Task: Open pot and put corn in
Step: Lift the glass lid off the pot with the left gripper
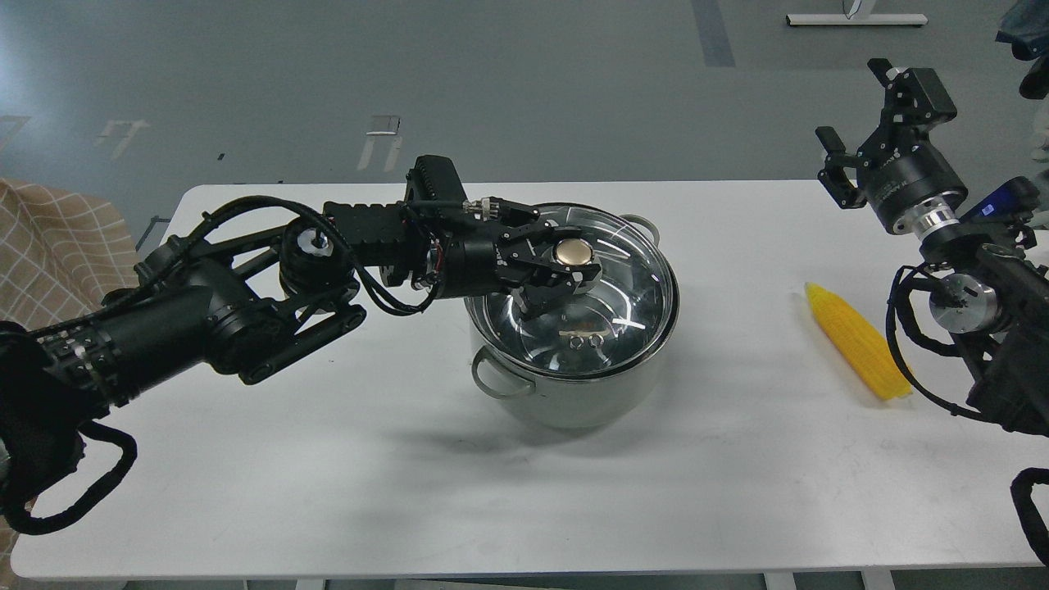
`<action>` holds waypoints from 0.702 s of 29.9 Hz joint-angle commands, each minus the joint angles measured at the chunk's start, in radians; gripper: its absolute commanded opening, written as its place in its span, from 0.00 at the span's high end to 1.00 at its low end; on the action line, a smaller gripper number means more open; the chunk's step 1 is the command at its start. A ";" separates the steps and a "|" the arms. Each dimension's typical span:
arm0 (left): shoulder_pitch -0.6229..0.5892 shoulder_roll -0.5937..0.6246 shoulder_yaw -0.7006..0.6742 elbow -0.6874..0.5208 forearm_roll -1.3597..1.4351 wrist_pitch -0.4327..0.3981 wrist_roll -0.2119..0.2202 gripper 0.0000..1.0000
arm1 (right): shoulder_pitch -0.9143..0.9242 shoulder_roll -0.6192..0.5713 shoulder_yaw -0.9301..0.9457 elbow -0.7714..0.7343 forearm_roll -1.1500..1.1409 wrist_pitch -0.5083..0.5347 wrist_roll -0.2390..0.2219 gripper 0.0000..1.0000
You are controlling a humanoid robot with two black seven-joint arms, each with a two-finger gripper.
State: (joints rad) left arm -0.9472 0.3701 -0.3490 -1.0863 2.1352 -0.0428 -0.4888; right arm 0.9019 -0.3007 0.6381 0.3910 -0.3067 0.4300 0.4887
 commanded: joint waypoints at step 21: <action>0.022 0.653 -0.030 -0.236 -0.382 0.046 0.000 0.97 | 0.000 -0.008 0.000 -0.001 0.000 0.003 0.000 0.00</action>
State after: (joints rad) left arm -0.9868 0.9634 -0.3818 -1.3283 1.8058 -0.0325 -0.4881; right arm 0.9034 -0.3083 0.6381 0.3899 -0.3056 0.4325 0.4887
